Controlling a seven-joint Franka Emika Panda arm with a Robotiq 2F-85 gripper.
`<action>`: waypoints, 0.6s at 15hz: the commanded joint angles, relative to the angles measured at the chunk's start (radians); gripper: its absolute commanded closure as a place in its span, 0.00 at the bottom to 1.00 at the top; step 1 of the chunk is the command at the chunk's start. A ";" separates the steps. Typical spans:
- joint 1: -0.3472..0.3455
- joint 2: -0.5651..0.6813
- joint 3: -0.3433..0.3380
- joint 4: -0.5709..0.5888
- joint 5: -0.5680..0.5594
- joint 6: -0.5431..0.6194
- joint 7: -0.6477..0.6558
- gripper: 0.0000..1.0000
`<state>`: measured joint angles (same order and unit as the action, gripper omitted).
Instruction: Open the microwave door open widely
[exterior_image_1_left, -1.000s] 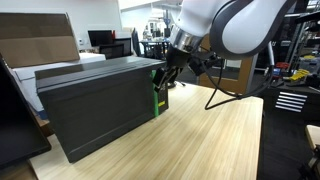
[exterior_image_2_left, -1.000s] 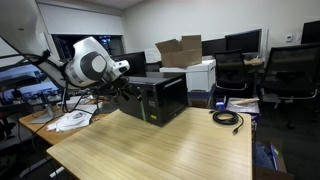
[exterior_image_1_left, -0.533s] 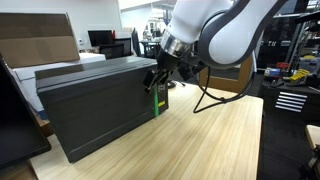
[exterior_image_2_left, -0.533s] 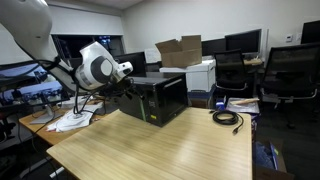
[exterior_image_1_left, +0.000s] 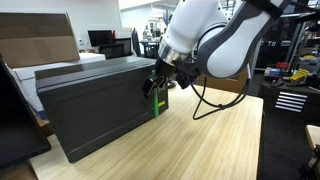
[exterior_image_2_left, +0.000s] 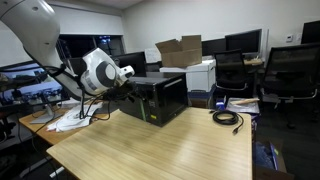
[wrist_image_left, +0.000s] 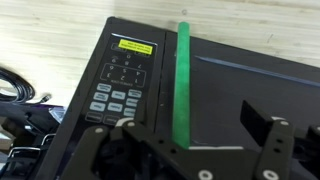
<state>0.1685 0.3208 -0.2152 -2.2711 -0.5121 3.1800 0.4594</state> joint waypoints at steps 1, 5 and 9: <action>0.101 0.030 -0.119 -0.003 -0.039 0.081 0.036 0.35; 0.203 0.040 -0.224 -0.023 -0.013 0.131 0.018 0.63; 0.305 0.028 -0.338 -0.052 -0.001 0.161 0.017 0.89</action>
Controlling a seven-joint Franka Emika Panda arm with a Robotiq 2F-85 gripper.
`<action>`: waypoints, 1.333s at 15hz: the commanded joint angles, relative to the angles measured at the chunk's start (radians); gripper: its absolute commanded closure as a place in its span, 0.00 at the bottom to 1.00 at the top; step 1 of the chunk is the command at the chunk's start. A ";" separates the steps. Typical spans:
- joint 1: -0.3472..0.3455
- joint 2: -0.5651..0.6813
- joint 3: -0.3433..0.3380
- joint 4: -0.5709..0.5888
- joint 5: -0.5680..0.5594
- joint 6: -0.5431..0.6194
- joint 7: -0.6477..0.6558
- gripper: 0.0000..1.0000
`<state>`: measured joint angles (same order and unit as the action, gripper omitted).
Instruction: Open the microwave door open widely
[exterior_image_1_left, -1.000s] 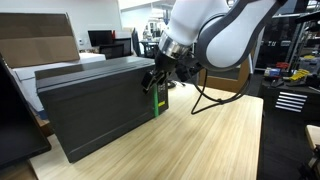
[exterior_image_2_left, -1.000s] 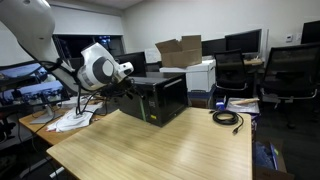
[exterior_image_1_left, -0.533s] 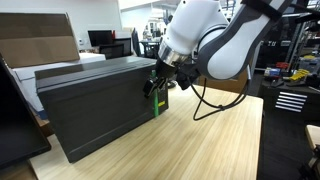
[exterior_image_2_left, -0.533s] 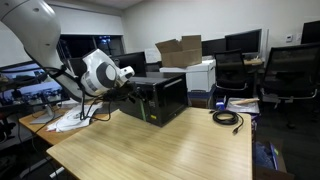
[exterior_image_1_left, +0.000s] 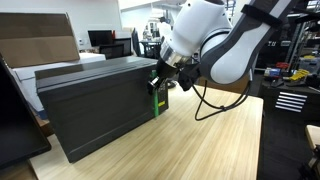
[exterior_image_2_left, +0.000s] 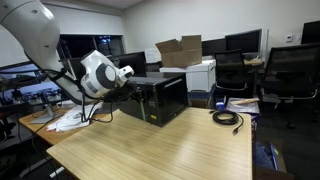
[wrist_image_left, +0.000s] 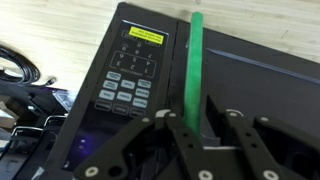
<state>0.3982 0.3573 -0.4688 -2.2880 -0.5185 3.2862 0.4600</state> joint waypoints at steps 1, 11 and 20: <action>0.097 -0.012 -0.112 -0.046 0.007 0.062 0.016 0.95; 0.332 0.032 -0.342 -0.109 0.097 0.131 0.075 0.95; 0.412 0.053 -0.405 -0.117 0.145 0.108 0.124 0.95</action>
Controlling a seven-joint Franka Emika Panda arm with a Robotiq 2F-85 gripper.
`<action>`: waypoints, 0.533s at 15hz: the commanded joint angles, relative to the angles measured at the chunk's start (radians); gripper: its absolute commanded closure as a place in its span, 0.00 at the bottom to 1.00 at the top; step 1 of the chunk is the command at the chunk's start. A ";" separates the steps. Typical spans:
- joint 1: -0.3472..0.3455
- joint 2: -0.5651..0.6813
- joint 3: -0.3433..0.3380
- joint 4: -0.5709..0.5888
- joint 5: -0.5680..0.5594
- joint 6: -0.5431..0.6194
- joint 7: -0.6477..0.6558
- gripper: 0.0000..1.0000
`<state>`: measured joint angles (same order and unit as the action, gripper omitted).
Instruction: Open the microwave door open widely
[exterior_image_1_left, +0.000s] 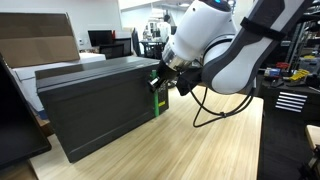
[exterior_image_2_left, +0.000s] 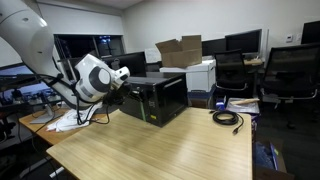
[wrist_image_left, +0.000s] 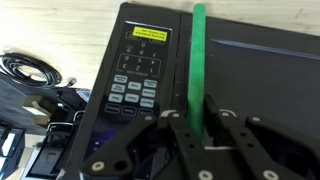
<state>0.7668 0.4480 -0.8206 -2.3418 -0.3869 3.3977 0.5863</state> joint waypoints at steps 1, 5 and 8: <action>0.049 -0.034 -0.059 -0.062 0.013 0.001 0.002 0.95; 0.060 -0.042 -0.068 -0.072 0.005 -0.017 0.011 0.95; 0.093 -0.078 -0.087 -0.114 -0.010 -0.030 0.001 0.95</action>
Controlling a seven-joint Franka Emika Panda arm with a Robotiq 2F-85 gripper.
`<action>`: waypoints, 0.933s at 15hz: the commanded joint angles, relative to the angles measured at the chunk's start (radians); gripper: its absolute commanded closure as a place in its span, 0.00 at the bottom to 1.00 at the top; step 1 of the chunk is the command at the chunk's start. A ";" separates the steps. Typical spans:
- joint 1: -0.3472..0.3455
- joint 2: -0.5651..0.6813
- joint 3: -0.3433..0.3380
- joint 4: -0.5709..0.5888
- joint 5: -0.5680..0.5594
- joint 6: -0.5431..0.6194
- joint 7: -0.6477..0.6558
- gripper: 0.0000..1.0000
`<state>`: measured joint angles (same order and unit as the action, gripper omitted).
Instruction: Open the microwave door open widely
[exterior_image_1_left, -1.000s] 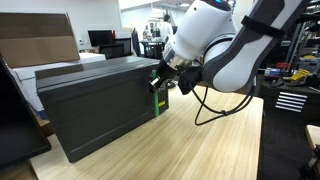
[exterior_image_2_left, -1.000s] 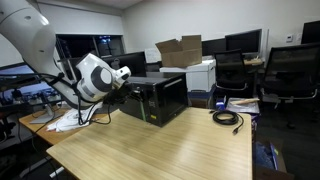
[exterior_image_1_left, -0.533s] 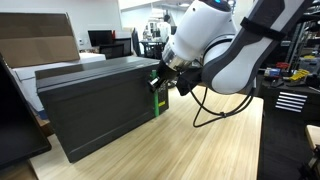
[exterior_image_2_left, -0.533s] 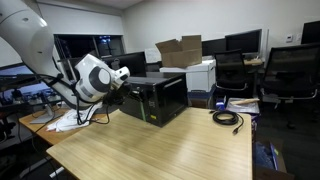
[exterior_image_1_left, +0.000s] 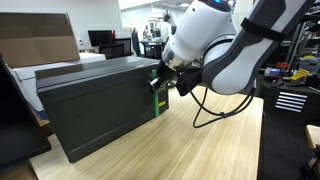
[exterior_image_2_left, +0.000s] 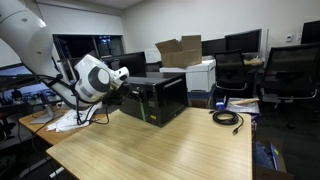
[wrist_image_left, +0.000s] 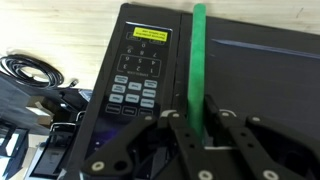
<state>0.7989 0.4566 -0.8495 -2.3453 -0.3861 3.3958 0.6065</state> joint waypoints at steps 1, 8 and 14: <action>0.075 -0.088 -0.070 -0.119 -0.012 -0.027 -0.023 0.95; 0.227 -0.165 -0.188 -0.221 -0.005 -0.044 -0.025 0.95; 0.346 -0.185 -0.299 -0.253 -0.008 -0.100 -0.020 0.34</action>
<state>1.0925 0.3066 -1.0822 -2.5581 -0.3876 3.3314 0.6062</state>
